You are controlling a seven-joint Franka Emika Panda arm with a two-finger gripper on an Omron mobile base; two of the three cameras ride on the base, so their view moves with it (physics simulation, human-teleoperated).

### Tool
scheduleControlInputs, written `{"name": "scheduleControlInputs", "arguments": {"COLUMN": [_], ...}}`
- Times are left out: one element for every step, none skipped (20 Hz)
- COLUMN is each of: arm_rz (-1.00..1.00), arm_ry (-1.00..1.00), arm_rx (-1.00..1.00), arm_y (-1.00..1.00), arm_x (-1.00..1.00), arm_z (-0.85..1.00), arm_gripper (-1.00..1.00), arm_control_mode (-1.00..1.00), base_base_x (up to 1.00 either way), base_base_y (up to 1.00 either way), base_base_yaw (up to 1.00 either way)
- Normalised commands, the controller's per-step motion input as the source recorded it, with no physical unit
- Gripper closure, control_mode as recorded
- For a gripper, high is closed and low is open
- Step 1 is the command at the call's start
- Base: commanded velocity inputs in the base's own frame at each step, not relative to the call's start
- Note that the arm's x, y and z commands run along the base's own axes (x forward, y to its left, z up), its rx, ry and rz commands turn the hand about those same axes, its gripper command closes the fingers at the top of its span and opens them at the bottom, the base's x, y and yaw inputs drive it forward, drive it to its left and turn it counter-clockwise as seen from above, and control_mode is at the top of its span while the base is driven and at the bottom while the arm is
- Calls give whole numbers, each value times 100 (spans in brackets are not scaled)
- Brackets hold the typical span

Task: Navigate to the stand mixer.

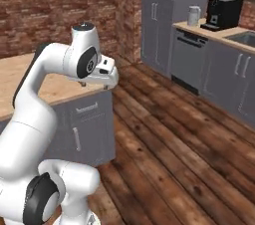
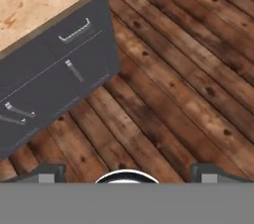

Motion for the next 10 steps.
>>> {"name": "scheduleControlInputs", "arguments": {"arm_rz": [0,0,0,0,0,0,0,0,0,0], "arm_ry": [0,0,0,0,0,0,0,0,0,0], "arm_rx": [0,0,0,0,0,0,0,0,0,0], "arm_y": [0,0,0,0,0,0,0,0,0,0], "arm_x": [0,0,0,0,0,0,0,0,0,0], "arm_z": [0,0,0,0,0,0,0,0,0,0], "arm_gripper": [-100,-100,-100,-100,-100,-100,-100,-100,-100,-100], "arm_control_mode": [100,100,100,100,100,100,100,100,100,100], "base_base_x": [-34,-34,-33,-32,-28,-27,-27,-24,-24,-24], "base_base_y": [36,40,44,44,48,49,49,48,49,51], "base_base_yaw": [73,72,72,72,72,72,72,73,74,74]}}
